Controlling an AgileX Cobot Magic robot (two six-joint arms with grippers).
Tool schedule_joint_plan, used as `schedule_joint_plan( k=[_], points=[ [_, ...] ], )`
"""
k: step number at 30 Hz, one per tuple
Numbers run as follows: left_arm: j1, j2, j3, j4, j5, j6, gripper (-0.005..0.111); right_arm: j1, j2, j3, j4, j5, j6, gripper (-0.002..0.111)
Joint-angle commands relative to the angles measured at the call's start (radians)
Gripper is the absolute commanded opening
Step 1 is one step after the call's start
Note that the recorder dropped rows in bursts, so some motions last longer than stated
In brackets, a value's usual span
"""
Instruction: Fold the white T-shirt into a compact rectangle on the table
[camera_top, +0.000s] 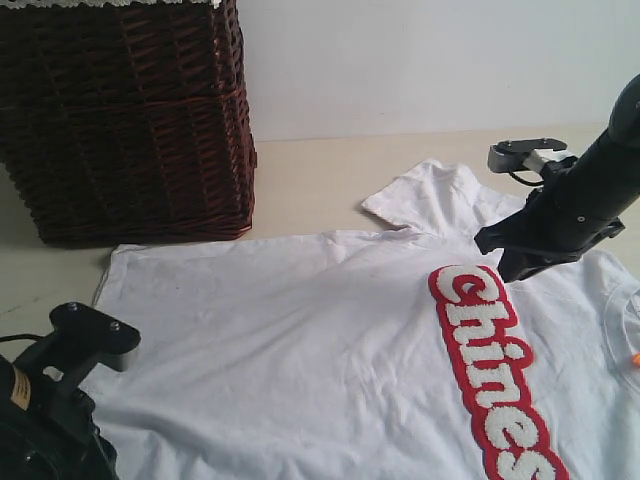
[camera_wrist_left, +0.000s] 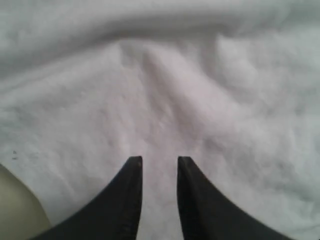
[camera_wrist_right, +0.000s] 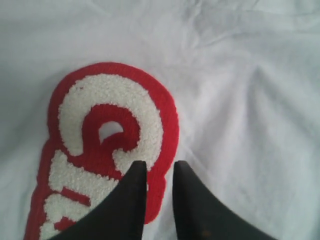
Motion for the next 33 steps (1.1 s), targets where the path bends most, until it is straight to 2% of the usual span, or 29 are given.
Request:
schedule_joint_plan(
  k=[1,5,9,11,14,16,18,20,23,25,26,27,28,29,30,31,33],
  points=[
    [-0.004,-0.03,-0.053,0.145,-0.008,0.021,0.042,-0.004,-0.004,0.0,0.03,0.028,-0.008,0.029],
    [-0.004,-0.002,-0.13,0.385,0.004,0.023,0.071,-0.004,-0.004,0.0,0.036,0.044,-0.008,0.035],
    [-0.004,0.059,-0.201,0.654,0.155,0.023,0.09,-0.004,-0.004,0.0,0.056,0.046,-0.008,0.036],
    [-0.004,0.076,-0.204,0.779,0.19,0.023,0.096,-0.004,-0.004,0.0,0.062,0.046,-0.008,0.036],
    [-0.004,0.081,-0.204,0.883,0.19,0.028,0.1,-0.004,-0.004,0.0,0.062,0.046,-0.008,0.036],
    [-0.004,0.081,-0.204,0.956,0.19,0.11,0.1,-0.004,-0.004,0.0,0.062,0.044,-0.008,0.036],
    [-0.004,0.081,-0.204,0.978,0.209,0.279,0.1,-0.004,-0.004,0.0,0.062,0.042,-0.008,0.036],
    [-0.004,0.081,-0.201,0.958,0.241,0.422,0.1,-0.004,-0.004,0.0,0.062,0.044,-0.008,0.036],
    [-0.002,0.087,-0.201,0.896,0.236,0.456,0.1,-0.004,-0.004,0.0,0.058,0.046,-0.008,0.036],
    [0.003,0.087,-0.201,0.77,0.226,0.505,0.1,-0.004,-0.004,0.0,0.058,0.042,-0.01,0.036],
    [0.034,0.087,-0.201,0.541,0.234,0.722,0.1,-0.004,-0.004,-0.003,0.058,0.042,-0.012,0.036],
    [0.066,0.089,-0.201,0.401,0.246,0.862,0.1,-0.004,-0.004,-0.002,0.058,0.044,-0.012,0.036],
    [0.148,0.096,-0.201,0.214,0.234,1.007,0.1,-0.004,-0.004,-0.002,0.058,0.044,-0.012,0.036],
    [0.181,0.096,-0.207,0.185,0.215,1.019,0.1,-0.004,-0.004,-0.002,0.058,0.046,-0.012,0.036],
    [0.253,0.098,-0.228,0.185,0.206,1.029,0.1,-0.004,-0.004,-0.002,0.06,0.051,-0.01,0.036],
    [0.282,0.098,-0.238,0.179,0.21,1.049,0.1,-0.004,-0.004,-0.002,0.06,0.053,-0.01,0.036],
    [0.331,0.112,-0.25,0.107,0.21,1.19,0.1,-0.004,-0.004,-0.002,0.058,0.047,-0.042,0.036]
  ],
)
